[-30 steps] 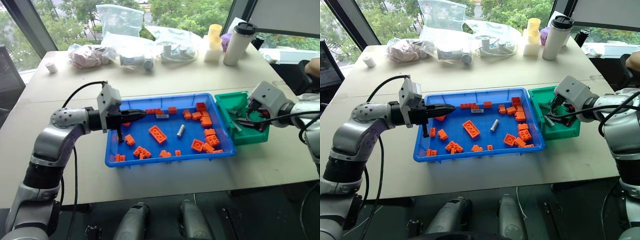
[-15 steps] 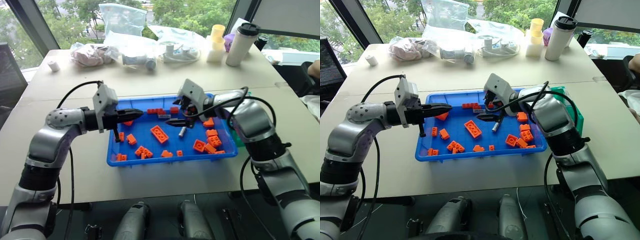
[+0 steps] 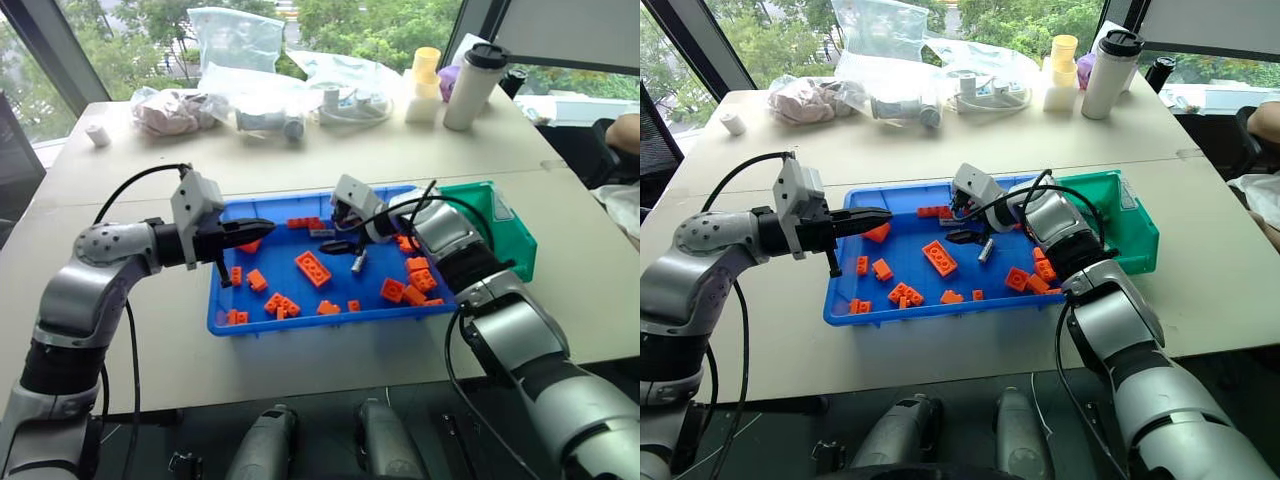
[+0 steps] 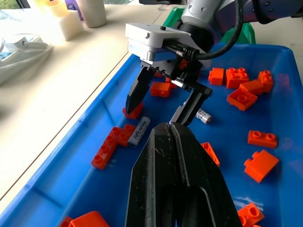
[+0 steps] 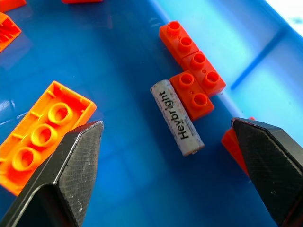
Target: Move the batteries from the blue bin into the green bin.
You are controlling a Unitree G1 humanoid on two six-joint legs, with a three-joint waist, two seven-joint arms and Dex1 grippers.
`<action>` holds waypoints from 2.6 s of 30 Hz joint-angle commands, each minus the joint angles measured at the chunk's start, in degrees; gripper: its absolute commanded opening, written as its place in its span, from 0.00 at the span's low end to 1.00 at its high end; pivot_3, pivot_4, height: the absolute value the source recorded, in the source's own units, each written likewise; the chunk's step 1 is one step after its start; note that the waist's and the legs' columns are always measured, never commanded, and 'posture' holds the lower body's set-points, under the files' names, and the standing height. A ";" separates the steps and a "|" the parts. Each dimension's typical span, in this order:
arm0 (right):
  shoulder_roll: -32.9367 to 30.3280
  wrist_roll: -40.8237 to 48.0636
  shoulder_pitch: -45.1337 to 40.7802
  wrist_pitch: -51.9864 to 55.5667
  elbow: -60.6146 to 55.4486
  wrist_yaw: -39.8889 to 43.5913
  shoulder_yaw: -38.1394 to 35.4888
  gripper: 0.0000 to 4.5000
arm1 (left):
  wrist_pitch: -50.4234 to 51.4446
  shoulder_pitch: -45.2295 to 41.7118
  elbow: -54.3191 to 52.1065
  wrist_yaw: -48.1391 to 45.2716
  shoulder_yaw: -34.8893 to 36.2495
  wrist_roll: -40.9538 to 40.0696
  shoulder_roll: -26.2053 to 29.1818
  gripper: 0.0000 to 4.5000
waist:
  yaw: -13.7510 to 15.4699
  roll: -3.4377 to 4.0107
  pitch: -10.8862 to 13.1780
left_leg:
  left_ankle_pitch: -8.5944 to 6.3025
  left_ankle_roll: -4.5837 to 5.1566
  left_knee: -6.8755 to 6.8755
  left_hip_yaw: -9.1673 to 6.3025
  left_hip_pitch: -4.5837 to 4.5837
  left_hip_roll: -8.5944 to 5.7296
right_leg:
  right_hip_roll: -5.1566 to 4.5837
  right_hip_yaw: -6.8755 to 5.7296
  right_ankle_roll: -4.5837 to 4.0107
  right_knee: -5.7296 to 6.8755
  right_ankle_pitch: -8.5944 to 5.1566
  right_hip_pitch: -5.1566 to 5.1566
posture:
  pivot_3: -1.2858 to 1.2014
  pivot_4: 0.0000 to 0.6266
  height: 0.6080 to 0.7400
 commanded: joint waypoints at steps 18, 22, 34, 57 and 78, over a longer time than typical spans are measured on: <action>-4.37 -3.90 2.29 3.70 -14.65 0.92 -4.21 0.00 | 0.72 -0.69 -2.70 0.37 1.16 -0.80 0.44 0.00 | 0.32 0.01 0.00 | 0.00 0.00 0.02 -0.01 -0.01 -0.03 | -0.02 0.01 0.00 0.00 0.00 0.00 | 0.52 0.24 1.00; -12.63 -0.33 6.04 15.31 -33.34 -1.20 -13.87 0.00 | 0.71 -0.90 -2.59 0.20 0.77 -0.84 0.05 0.00 | 0.80 0.01 0.00 | 0.00 0.00 0.03 -0.02 -0.04 -0.03 | -0.03 0.00 0.00 0.00 0.00 0.00 | 0.52 0.24 1.00; -33.40 5.64 23.72 37.39 -50.79 -6.60 -33.70 0.00 | -2.16 -4.48 2.72 -2.51 -3.06 0.76 -3.54 0.00 | 0.54 0.03 -0.01 | -0.21 0.37 -0.01 0.14 0.03 0.05 | -0.03 0.06 0.00 -0.01 0.00 0.05 | 0.52 0.24 1.00; -23.50 25.00 21.54 43.72 -65.16 -9.41 -20.80 1.00 | -3.80 -6.18 5.25 -4.59 -3.73 2.16 -4.89 0.00 | 0.98 0.02 -0.01 | -0.24 0.42 0.11 0.09 0.00 0.00 | -0.09 0.02 0.00 -0.05 0.00 0.11 | 0.52 0.24 1.00; -19.73 13.72 20.31 23.57 -43.27 -6.47 -2.77 1.00 | -1.99 -2.44 0.49 -2.17 -1.61 0.99 -3.06 0.00 | 0.71 0.01 -0.01 | -0.21 0.37 0.12 0.09 0.00 0.00 | -0.06 0.00 0.00 -0.04 0.00 0.09 | 0.52 0.24 1.00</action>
